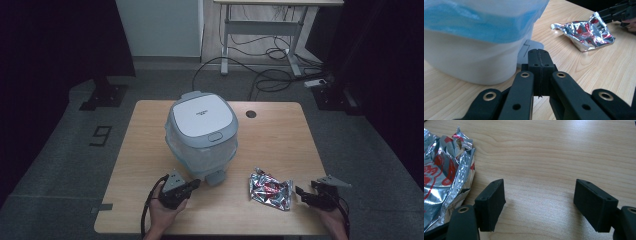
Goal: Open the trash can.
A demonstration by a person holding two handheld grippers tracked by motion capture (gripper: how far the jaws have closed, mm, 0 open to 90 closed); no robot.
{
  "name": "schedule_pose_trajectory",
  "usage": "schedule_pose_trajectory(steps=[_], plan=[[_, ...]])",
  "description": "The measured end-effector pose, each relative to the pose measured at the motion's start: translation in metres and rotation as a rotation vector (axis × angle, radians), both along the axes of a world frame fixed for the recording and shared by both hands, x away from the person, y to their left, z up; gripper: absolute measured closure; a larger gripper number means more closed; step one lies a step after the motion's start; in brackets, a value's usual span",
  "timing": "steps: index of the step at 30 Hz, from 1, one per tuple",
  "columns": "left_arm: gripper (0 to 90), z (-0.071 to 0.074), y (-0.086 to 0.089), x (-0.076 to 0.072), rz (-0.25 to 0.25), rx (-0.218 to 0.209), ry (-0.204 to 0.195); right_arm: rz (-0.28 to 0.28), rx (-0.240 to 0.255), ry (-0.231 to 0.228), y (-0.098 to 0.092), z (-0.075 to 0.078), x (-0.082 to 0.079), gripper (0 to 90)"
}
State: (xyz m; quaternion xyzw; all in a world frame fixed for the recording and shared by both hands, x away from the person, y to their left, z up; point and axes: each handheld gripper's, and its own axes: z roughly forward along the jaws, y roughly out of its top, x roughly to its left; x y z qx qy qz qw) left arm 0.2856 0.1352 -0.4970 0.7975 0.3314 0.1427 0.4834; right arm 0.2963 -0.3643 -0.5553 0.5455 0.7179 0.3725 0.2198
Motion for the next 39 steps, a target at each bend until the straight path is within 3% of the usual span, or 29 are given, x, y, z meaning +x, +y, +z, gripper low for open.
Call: schedule_pose_trajectory(steps=[11,18,26,39], plan=[[90.0,-0.005,-0.021,0.008,-0.025,0.032,0.006,-0.005,-0.003,-0.001,0.000,0.000,0.000,24.8],[90.0,-0.009,-0.029,0.016,-0.005,0.036,0.009,-0.005,0.000,0.002,0.000,0.000,0.000,24.9],[90.0,-0.016,-0.041,0.023,-0.011,0.069,0.004,-0.004,-0.001,0.002,0.000,0.000,0.000,25.0],[90.0,-0.027,-0.051,0.030,-0.004,0.100,0.028,-0.002,-0.005,0.005,0.001,0.000,0.000,25.4]])
